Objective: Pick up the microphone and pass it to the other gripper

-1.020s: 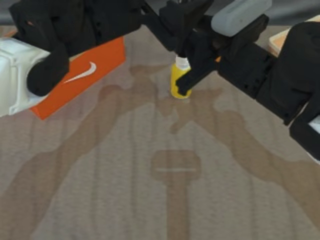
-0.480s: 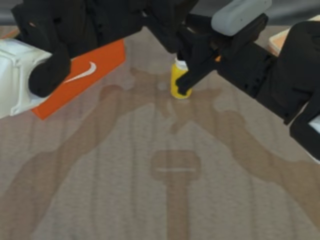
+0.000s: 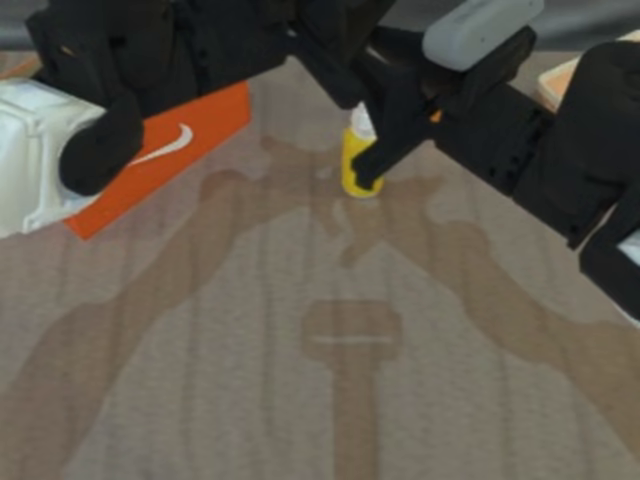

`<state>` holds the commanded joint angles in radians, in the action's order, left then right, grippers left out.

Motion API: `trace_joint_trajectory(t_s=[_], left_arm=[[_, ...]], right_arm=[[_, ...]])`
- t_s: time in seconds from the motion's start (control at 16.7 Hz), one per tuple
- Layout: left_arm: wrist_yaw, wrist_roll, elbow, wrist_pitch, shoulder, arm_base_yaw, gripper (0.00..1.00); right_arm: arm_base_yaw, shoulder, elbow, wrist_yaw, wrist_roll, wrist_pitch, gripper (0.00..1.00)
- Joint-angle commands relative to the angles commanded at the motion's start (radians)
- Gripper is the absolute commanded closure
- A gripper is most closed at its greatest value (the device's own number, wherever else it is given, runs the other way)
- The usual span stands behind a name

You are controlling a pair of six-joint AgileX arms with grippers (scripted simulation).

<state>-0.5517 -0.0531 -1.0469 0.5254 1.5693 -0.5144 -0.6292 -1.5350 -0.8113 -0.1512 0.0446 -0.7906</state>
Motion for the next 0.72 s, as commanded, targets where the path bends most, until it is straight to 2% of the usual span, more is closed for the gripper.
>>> trace_joint_trajectory(t_s=[0.18, 0.72], left_arm=[[0.000, 0.000, 0.000, 0.000, 0.000, 0.000, 1.00], [0.000, 0.000, 0.000, 0.000, 0.000, 0.000, 1.00]], right_arm=[[0.000, 0.000, 0.000, 0.000, 0.000, 0.000, 1.00], [0.000, 0.000, 0.000, 0.000, 0.000, 0.000, 0.32]])
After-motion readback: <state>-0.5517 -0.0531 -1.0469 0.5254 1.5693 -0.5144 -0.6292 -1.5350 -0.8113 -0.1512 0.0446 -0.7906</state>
